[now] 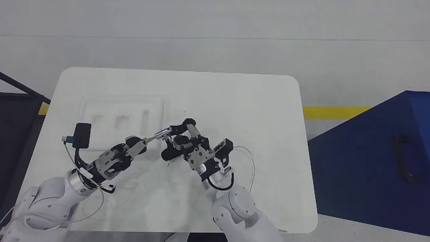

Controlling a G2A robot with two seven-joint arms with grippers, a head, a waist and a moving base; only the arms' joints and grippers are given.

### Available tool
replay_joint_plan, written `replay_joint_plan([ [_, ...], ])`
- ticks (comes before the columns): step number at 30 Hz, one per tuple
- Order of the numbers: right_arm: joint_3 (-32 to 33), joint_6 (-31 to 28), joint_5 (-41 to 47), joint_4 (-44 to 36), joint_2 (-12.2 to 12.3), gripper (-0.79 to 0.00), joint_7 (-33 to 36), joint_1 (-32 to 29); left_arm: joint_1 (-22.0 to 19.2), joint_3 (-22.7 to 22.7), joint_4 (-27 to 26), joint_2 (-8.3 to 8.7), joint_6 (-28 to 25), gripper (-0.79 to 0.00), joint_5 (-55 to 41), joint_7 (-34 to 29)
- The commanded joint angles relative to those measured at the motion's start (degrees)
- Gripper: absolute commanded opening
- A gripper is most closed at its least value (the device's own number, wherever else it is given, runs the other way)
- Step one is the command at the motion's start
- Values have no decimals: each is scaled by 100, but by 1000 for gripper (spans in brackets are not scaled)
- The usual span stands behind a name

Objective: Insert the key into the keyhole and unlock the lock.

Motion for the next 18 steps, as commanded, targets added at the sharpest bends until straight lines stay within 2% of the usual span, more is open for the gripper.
replay_joint_plan([
  [1,-27,-48,-26,-26,-9,-443,8,4,-15,42,9,4,3,-785,-8,-63],
  [11,-148,-251,-251,9,-49,-465,-25,18,-31,121,43,15,-8,-785,-18,-157],
  [12,-150,-264,-257,12,-51,-496,-20,13,-30,124,47,16,-3,-785,-28,-159],
  [13,-152,-273,-268,13,-53,-622,-14,11,-30,124,49,17,2,-785,-35,-158],
  [14,-153,-284,-282,15,-54,-785,-5,10,-30,123,50,18,2,-785,-37,-159],
  [18,-156,-330,-324,1,-56,-785,39,-22,-18,119,48,22,12,-785,-42,-168],
])
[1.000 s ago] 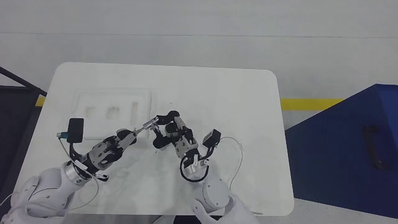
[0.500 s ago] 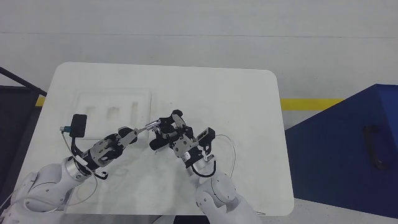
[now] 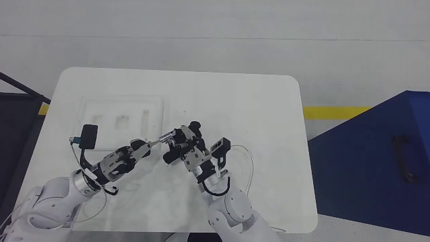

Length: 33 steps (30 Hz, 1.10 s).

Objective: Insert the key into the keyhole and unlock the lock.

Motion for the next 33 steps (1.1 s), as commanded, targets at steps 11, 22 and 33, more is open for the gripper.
replay_joint_plan([
  [11,79,-43,-123,-165,11,-785,-16,-130,35,-115,-173,-29,-11,-785,885,367],
  [22,103,25,-223,-212,18,-785,-8,-199,456,-166,-770,-254,112,-785,4097,2733],
  [33,127,153,-247,-282,30,-785,59,-236,582,-143,-856,-306,173,-785,5085,3509],
])
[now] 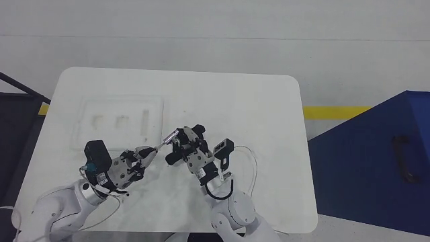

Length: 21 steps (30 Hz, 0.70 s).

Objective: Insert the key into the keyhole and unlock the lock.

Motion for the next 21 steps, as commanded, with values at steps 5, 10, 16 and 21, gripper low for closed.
replay_joint_plan([
  [5,19,2,-216,-60,24,-785,23,-48,-34,-11,-184,0,171,-785,378,-69],
  [10,9,-67,-232,-194,31,-785,-14,-171,190,61,-600,-37,696,-785,1640,551],
  [16,59,-66,-226,-270,53,-785,58,-257,418,236,-661,-72,1451,-785,2808,1316],
  [21,122,-33,-155,-321,68,-785,104,-290,514,341,-679,-88,2203,-785,3775,1764],
])
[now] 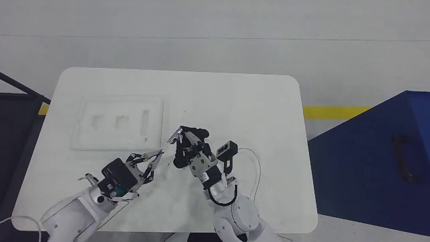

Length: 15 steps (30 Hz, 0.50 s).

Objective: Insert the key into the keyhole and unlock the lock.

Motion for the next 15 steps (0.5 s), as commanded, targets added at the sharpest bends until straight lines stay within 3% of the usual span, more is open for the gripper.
replay_joint_plan([
  [1,12,14,28,-11,3,-785,23,-2,44,49,3,-6,337,-785,408,173],
  [8,10,40,65,17,5,-785,49,19,170,254,118,-26,1627,-785,1838,830],
  [15,-7,87,43,31,6,-785,32,37,189,371,261,-54,2490,-785,2497,1083],
])
